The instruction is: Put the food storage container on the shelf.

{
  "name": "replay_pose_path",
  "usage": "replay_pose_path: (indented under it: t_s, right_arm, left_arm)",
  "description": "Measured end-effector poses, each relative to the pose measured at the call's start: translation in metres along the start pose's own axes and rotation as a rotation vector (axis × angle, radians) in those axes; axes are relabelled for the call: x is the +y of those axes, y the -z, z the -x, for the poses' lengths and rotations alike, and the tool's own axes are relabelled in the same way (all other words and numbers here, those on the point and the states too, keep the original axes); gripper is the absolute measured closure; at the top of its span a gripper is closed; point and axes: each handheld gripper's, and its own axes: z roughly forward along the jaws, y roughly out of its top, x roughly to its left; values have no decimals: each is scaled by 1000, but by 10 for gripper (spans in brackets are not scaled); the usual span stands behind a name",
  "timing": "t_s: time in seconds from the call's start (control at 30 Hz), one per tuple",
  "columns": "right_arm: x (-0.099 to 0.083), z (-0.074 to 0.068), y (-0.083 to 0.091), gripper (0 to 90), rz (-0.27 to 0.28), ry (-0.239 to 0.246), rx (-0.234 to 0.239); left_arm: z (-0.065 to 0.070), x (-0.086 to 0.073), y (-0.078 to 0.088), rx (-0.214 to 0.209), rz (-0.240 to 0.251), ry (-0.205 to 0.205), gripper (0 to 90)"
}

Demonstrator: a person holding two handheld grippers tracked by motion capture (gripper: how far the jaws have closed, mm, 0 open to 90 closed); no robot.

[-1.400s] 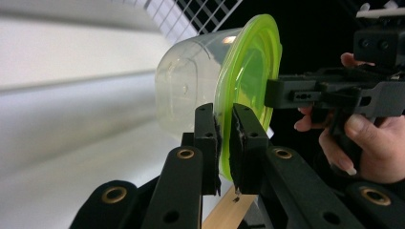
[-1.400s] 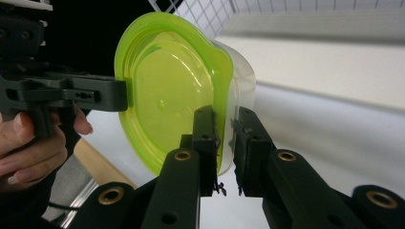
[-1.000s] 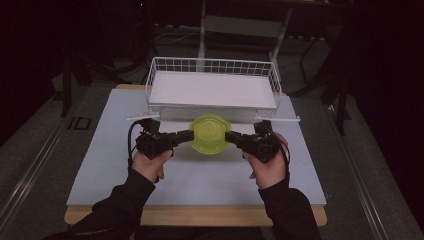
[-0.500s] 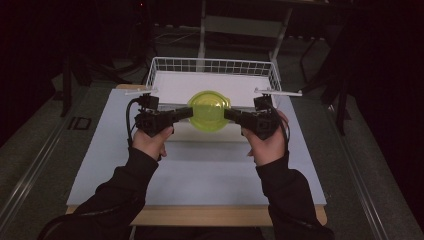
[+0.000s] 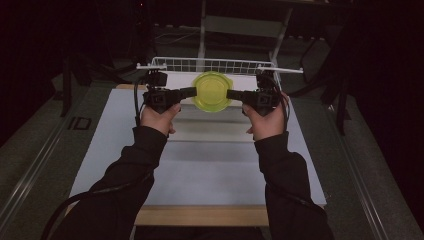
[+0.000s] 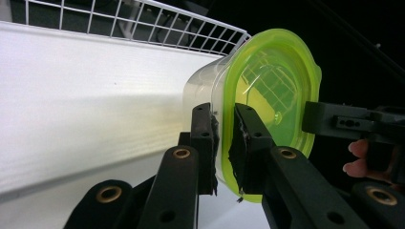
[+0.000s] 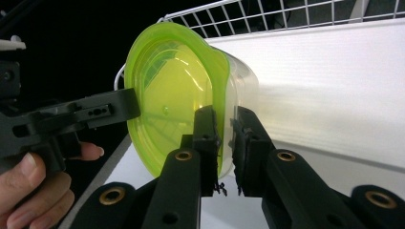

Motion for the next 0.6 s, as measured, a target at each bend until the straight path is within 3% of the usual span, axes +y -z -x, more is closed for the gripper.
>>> replay_pose_path:
  t_s: [0.03,0.17,0.2,0.33,0.4,0.6]
  right_arm:
    - [4,5,-4,807,0,-27,5]
    - [8,12,-9,807,-7,-51,10]
    - [11,19,-13,807,-18,-87,21]
    - [14,27,-20,805,-37,-101,9]
    - [17,31,-23,805,-51,-132,24]
    - [23,40,-33,805,-73,-184,25]
  left_arm:
    - [-2,3,-5,2,2,9,806]
    - [-5,5,-9,-1,3,16,804]
    - [-9,7,-16,-4,-12,29,804]
    - [-12,9,-23,1,-30,40,799]
    - [-17,10,-26,-9,-41,63,795]
    - [-20,10,-36,-1,-42,49,727]
